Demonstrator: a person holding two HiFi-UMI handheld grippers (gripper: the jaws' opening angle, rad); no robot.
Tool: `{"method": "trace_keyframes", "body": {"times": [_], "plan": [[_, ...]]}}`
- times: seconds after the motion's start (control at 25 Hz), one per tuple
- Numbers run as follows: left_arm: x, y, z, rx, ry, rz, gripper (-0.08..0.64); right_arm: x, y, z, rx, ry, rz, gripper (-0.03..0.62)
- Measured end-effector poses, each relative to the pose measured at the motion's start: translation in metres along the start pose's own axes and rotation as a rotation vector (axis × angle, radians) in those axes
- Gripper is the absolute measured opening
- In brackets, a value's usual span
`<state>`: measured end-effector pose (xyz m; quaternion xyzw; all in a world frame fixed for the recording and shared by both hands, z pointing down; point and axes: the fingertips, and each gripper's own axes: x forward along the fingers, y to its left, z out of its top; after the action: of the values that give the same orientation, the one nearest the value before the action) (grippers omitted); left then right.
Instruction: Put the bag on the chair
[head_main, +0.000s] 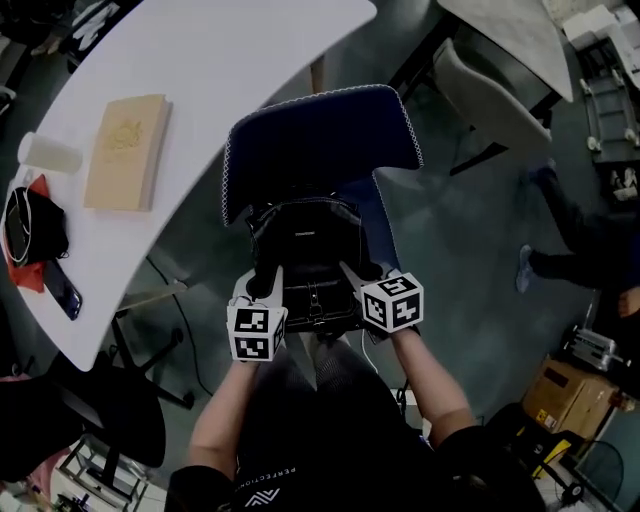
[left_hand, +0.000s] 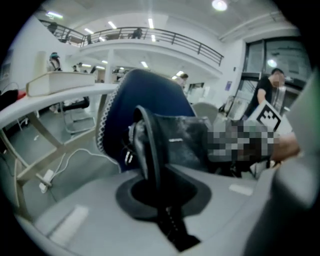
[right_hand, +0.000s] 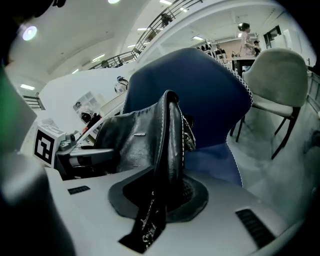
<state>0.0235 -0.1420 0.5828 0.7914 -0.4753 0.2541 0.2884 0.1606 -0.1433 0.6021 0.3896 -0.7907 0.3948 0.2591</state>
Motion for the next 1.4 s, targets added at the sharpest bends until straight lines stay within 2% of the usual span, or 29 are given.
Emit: {"method": "trace_keyframes", "body": {"times": [0.48,0.96,1.4], "plan": [[0.026,0.016,-0.026,-0.071,0.017,0.065,0.043,0.042,-0.020,-0.004,-0.057,0.061,0.048,0.064],[0.046,0.023,-0.040,-0.074,0.032,0.050,0.044,0.063,-0.036,-0.012,-0.022,0.068,0.051,0.083],[0.058,0.028,-0.046,-0.084,0.041,0.080,0.048,0.076,-0.046,-0.016,-0.025,0.087,0.042,0.103]]}}
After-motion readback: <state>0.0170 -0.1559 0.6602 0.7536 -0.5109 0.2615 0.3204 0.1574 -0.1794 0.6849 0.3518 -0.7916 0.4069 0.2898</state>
